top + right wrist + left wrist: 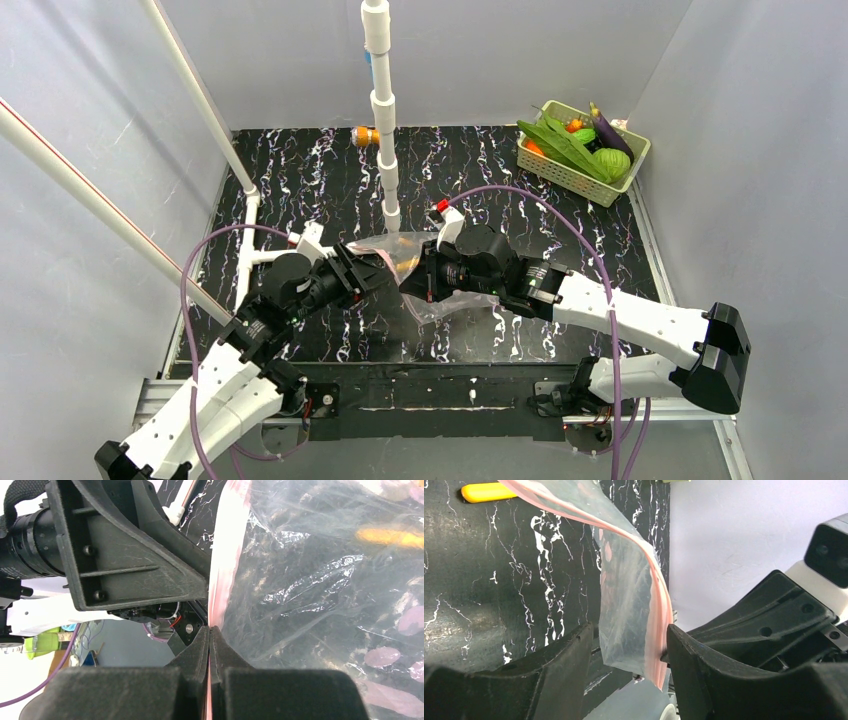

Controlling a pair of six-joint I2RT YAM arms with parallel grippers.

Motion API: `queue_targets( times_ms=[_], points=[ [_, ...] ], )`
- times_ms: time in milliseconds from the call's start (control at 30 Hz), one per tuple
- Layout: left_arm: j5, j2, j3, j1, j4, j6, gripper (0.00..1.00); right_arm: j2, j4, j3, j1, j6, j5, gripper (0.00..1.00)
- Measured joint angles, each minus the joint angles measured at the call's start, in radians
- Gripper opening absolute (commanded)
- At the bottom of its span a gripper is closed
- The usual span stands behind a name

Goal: Place the food in the zip-top bag and seal the zipper
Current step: Open the zipper of the food storage bag at the center of the board.

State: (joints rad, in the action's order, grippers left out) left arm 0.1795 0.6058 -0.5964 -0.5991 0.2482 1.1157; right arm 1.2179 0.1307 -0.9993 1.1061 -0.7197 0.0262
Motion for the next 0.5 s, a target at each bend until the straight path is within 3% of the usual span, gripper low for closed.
queue_targets(
  times_ms=[500],
  points=[
    [0.001, 0.015, 0.0, 0.0, -0.002, 0.004, 0.53, 0.0, 0.0, 0.001, 0.0, -0.004, 0.001, 0.01]
  ],
)
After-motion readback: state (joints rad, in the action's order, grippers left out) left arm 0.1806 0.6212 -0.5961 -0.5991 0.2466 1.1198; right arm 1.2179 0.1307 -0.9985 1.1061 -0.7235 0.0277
